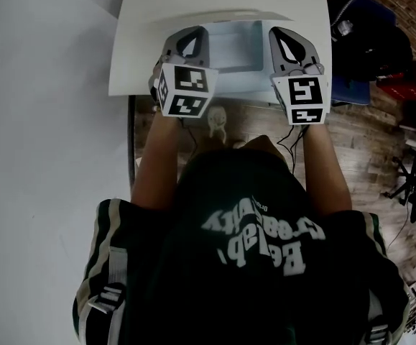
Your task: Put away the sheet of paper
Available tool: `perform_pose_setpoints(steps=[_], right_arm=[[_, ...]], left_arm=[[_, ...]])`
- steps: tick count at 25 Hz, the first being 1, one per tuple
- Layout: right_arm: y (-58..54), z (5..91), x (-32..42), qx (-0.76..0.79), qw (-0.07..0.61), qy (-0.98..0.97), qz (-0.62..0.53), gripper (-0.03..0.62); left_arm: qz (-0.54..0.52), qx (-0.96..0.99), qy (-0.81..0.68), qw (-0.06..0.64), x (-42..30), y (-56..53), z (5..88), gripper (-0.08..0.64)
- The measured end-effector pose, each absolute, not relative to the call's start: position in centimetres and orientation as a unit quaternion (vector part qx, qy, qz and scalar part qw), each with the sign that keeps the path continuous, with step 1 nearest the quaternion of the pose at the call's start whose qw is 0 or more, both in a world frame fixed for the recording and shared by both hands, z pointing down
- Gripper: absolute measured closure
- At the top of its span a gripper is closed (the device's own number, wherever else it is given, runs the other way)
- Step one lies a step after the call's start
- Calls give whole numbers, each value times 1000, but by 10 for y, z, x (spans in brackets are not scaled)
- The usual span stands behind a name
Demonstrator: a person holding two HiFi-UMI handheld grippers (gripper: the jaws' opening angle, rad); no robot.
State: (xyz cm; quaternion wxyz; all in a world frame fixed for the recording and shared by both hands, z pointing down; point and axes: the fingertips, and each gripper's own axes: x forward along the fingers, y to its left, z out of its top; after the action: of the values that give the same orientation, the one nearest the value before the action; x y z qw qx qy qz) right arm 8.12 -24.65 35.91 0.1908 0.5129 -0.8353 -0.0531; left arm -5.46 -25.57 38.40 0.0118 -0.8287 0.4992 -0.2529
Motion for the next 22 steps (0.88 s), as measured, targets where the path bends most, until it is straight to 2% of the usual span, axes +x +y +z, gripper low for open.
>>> perform_pose_setpoints(steps=[22], right_arm=[[-94,324,102,462,113,-877,-60,598]], left_arm=[[-147,-802,576,55,-26,-79,294,558]])
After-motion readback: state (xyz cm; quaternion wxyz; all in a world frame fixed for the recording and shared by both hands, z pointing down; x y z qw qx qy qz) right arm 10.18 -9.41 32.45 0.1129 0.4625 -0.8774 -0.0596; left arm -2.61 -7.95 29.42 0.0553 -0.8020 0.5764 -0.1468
